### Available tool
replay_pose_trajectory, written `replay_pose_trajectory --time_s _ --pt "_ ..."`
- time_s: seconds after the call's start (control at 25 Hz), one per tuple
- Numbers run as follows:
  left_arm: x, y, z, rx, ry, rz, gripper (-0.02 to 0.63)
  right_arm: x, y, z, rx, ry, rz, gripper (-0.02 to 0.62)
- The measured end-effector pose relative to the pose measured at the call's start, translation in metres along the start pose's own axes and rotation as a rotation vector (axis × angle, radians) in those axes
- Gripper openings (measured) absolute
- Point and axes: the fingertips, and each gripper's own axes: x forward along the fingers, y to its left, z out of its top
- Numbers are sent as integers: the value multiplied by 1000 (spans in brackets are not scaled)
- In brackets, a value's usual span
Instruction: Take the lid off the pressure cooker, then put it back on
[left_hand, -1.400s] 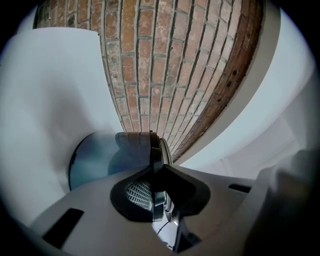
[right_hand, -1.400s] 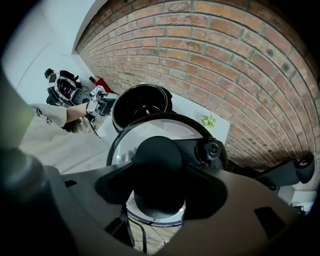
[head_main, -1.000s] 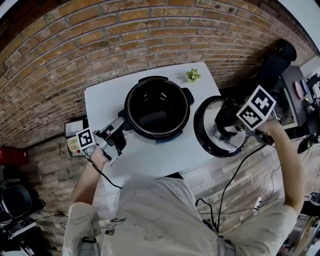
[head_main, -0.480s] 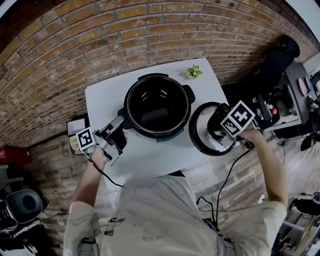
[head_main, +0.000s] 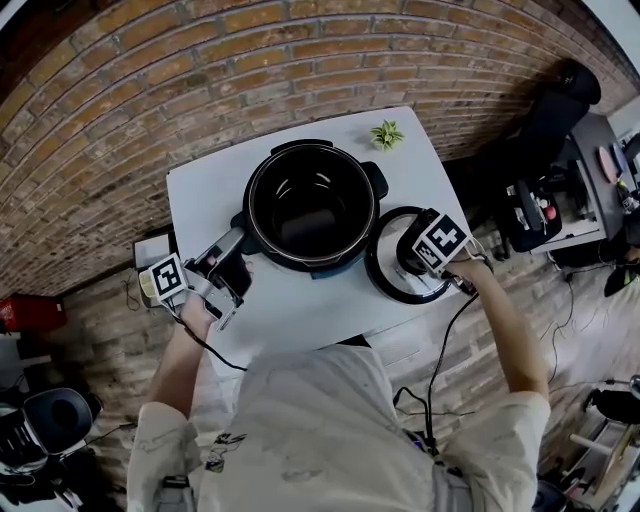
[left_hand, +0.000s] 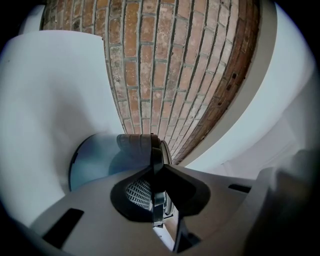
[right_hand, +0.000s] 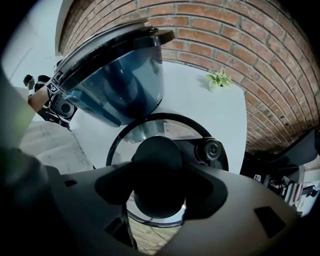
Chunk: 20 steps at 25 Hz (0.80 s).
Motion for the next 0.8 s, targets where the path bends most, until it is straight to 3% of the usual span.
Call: replay_pose_trajectory --time_s 0.32,0.8 --pt "0 -1 0 -6 -11 -4 66 32 6 -8 -19 24 -2 293" --pt "0 -2 0 -10 -21 -20 66 35 7 -8 -16 31 2 295"
